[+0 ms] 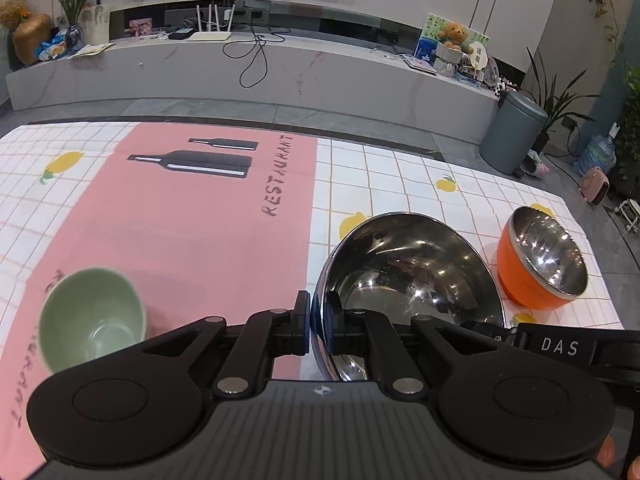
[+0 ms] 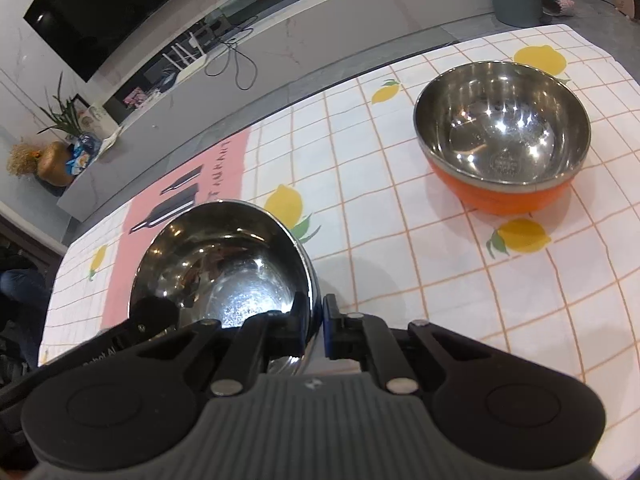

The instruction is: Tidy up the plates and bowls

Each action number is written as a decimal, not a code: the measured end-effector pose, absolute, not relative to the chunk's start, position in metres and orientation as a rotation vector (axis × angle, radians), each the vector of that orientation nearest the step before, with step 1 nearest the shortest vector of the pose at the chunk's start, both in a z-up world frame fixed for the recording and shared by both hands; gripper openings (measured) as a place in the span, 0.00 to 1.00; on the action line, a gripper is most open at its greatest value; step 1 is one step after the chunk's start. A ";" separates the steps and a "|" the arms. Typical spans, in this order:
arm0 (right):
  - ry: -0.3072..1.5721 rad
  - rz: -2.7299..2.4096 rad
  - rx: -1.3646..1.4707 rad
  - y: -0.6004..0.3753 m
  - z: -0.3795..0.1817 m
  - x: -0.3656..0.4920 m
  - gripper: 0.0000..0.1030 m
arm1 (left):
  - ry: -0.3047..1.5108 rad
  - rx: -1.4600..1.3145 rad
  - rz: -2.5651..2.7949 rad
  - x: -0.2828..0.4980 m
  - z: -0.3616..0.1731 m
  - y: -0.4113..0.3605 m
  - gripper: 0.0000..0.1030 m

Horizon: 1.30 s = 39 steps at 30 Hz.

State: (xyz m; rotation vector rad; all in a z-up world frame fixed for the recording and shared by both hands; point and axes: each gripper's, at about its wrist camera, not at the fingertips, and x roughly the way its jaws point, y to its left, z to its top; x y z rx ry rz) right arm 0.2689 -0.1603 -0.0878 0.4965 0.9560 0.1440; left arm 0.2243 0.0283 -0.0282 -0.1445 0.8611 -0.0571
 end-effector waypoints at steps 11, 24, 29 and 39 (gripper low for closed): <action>0.898 0.158 0.526 -0.169 -0.059 0.197 0.06 | 0.807 -0.193 -0.068 0.166 0.004 0.020 0.08; 0.858 0.062 0.640 -0.232 -0.057 0.105 0.10 | 0.940 -0.318 -0.150 0.116 -0.022 -0.016 0.09; 0.898 0.021 0.676 -0.250 -0.075 0.098 0.10 | 1.016 -0.338 -0.144 0.115 -0.041 -0.030 0.10; 0.904 -0.023 0.689 -0.267 -0.091 0.098 0.14 | 1.093 -0.416 -0.171 0.112 -0.066 -0.036 0.11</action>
